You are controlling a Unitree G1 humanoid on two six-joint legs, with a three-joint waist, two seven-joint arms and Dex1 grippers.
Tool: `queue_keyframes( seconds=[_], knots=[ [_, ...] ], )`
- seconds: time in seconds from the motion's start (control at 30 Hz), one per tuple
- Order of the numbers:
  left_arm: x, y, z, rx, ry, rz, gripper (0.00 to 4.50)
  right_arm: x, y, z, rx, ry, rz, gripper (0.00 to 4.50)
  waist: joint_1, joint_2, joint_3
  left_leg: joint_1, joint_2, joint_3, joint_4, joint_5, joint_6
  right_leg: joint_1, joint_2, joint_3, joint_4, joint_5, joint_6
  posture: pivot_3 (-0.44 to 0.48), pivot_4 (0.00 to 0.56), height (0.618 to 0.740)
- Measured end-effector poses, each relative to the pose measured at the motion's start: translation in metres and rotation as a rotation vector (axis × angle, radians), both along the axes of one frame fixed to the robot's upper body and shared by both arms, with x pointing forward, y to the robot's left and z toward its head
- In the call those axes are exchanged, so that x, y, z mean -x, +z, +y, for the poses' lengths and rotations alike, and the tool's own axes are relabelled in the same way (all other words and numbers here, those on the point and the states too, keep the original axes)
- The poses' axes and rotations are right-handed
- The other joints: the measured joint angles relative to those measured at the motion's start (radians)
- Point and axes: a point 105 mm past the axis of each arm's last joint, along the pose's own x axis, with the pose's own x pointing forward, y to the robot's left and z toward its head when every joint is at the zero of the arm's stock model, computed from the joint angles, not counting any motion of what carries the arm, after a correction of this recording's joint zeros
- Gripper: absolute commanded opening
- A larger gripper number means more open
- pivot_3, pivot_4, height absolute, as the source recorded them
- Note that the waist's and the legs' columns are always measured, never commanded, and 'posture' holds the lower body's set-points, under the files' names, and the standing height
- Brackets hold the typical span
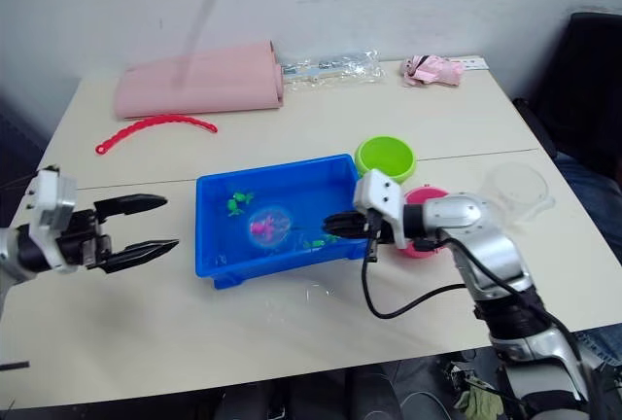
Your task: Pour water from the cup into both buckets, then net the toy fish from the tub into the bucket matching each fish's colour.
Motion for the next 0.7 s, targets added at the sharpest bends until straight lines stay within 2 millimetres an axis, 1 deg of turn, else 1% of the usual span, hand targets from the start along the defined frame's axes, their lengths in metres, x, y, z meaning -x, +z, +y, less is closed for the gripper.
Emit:
queue_keyframes(
  seconds=[0.07, 0.13, 0.2, 0.27, 0.3, 0.37, 0.43, 0.5, 0.53, 0.57, 0.63, 0.7],
  knots=[
    [-0.009, 0.015, -0.013, 0.05, -0.039, -0.053, 4.47, 0.006, 0.011, -0.013, -0.018, -0.024, -0.018, 0.0, 0.01, 0.0, 0.0, 0.0, 0.0, 0.0, 0.0, 0.0, 0.0, 0.001, 0.002, 0.0, 0.0, 0.0, 0.0, 0.0, 0.15, 0.74],
    [-0.015, 0.023, -0.027, 0.065, -0.091, -0.066, 4.47, 0.013, 0.018, -0.025, -0.054, -0.046, -0.027, 0.0, 0.018, 0.0, 0.0, 0.0, -0.001, 0.0, 0.0, 0.0, 0.001, 0.001, 0.004, 0.0, 0.0, 0.0, 0.0, 0.0, 0.15, 0.74],
    [-0.019, 0.026, -0.039, 0.056, -0.144, -0.054, 4.47, 0.02, 0.023, -0.035, -0.089, -0.075, -0.026, 0.0, 0.021, 0.0, 0.0, 0.0, -0.001, 0.0, 0.0, 0.0, 0.001, 0.001, 0.004, 0.0, 0.0, 0.0, 0.0, 0.0, 0.15, 0.74],
    [-0.021, 0.023, -0.049, 0.05, -0.191, -0.026, 4.47, 0.027, 0.031, -0.046, -0.097, -0.117, -0.041, 0.0, 0.021, 0.0, 0.0, 0.0, -0.001, 0.001, 0.0, 0.0, 0.001, 0.001, 0.005, 0.001, -0.001, 0.0, 0.001, 0.0, 0.15, 0.74],
    [-0.023, 0.022, -0.055, 0.055, -0.214, -0.014, 4.47, 0.031, 0.032, -0.056, -0.096, -0.156, -0.045, 0.0, 0.02, 0.0, 0.0, 0.0, -0.001, 0.001, 0.001, 0.0, 0.001, 0.001, 0.005, 0.001, -0.001, 0.0, 0.001, 0.0, 0.15, 0.74],
    [-0.025, 0.021, -0.065, 0.075, -0.253, -0.009, 4.47, 0.036, 0.031, -0.071, -0.103, -0.22, -0.039, 0.0, 0.022, 0.0, 0.0, 0.0, -0.001, 0.001, 0.001, 0.0, 0.002, 0.001, 0.006, 0.001, -0.001, 0.0, 0.001, 0.0, 0.15, 0.74],
    [-0.027, 0.02, -0.075, 0.106, -0.293, 0.001, 4.47, 0.046, 0.029, -0.089, -0.123, -0.285, -0.032, 0.0, 0.025, 0.0, 0.0, 0.0, -0.001, 0.001, 0.001, 0.0, 0.002, 0.001, 0.006, 0.001, -0.001, 0.0, 0.001, 0.0, 0.15, 0.74],
    [-0.028, 0.016, -0.084, 0.131, -0.321, 0.014, 4.47, 0.055, 0.032, -0.103, -0.125, -0.336, -0.045, 0.0, 0.027, 0.0, 0.0, 0.0, -0.001, 0.001, 0.002, 0.0, 0.002, 0.002, 0.006, 0.001, -0.001, 0.001, 0.001, 0.0, 0.15, 0.74],
    [-0.027, 0.014, -0.091, 0.149, -0.344, 0.021, 4.47, 0.061, 0.033, -0.113, -0.12, -0.378, -0.057, 0.0, 0.025, 0.0, 0.0, 0.001, -0.001, 0.001, 0.002, 0.0, 0.002, 0.003, 0.006, 0.001, -0.001, 0.001, 0.002, 0.0, 0.15, 0.74],
    [-0.027, 0.013, -0.092, 0.152, -0.347, 0.021, 4.47, 0.062, 0.033, -0.115, -0.119, -0.385, -0.058, 0.0, 0.026, 0.0, 0.0, 0.001, -0.001, 0.001, 0.002, 0.0, 0.002, 0.003, 0.006, 0.001, -0.001, 0.001, 0.002, 0.0, 0.15, 0.74],
    [-0.026, 0.007, -0.104, 0.184, -0.376, 0.039, 4.47, 0.073, 0.027, -0.141, -0.086, -0.5, -0.065, 0.0, 0.028, -0.001, 0.0, 0.002, -0.002, 0.0, 0.003, 0.0, 0.003, 0.004, 0.006, 0.001, -0.001, 0.001, 0.002, 0.0, 0.15, 0.74],
    [-0.026, 0.005, -0.108, 0.196, -0.38, 0.045, 4.47, 0.076, 0.027, -0.156, -0.071, -0.563, -0.098, 0.0, 0.026, -0.001, 0.0, 0.002, -0.002, 0.0, 0.003, 0.001, 0.003, 0.005, 0.007, 0.002, -0.001, 0.001, 0.003, 0.0, 0.15, 0.74]
  ],
)
